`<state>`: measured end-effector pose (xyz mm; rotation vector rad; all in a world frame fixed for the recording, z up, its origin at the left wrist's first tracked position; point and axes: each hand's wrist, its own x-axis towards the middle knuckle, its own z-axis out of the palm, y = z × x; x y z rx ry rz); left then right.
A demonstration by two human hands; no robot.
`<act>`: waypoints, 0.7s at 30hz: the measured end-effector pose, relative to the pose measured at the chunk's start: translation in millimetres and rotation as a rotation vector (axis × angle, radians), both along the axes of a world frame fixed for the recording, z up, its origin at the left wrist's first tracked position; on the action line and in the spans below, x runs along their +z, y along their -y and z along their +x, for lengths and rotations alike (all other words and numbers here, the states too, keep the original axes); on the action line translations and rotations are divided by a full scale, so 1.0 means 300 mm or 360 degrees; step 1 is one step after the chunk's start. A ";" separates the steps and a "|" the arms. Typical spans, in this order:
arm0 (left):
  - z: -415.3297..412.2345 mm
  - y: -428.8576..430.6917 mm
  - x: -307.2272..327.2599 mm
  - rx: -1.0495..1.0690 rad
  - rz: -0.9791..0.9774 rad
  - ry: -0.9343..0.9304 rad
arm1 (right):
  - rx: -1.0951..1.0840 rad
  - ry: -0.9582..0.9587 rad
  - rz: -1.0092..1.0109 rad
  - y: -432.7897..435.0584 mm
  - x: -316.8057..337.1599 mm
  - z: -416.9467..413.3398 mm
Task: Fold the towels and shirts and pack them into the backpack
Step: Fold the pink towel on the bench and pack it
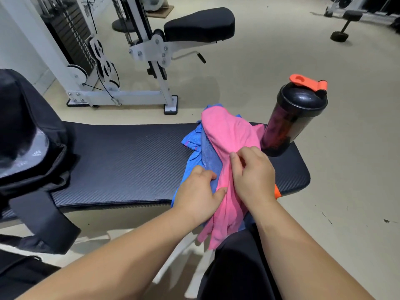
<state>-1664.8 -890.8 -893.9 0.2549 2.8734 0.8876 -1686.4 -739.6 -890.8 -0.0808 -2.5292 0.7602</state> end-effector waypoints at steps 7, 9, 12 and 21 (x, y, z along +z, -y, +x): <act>-0.027 0.009 0.004 0.0198 0.0276 0.0118 | 0.0049 -0.0026 -0.0173 -0.016 -0.015 -0.003; -0.027 0.025 0.009 0.0274 0.0463 0.0174 | 0.0066 -0.0052 -0.0176 -0.014 -0.013 -0.001; -0.017 0.052 0.054 0.0511 0.1033 0.0340 | 0.0084 0.0047 -0.0139 -0.014 -0.018 -0.001; -0.049 0.220 0.224 0.0449 0.0986 0.0297 | 0.0610 0.0300 0.0494 0.111 0.151 -0.063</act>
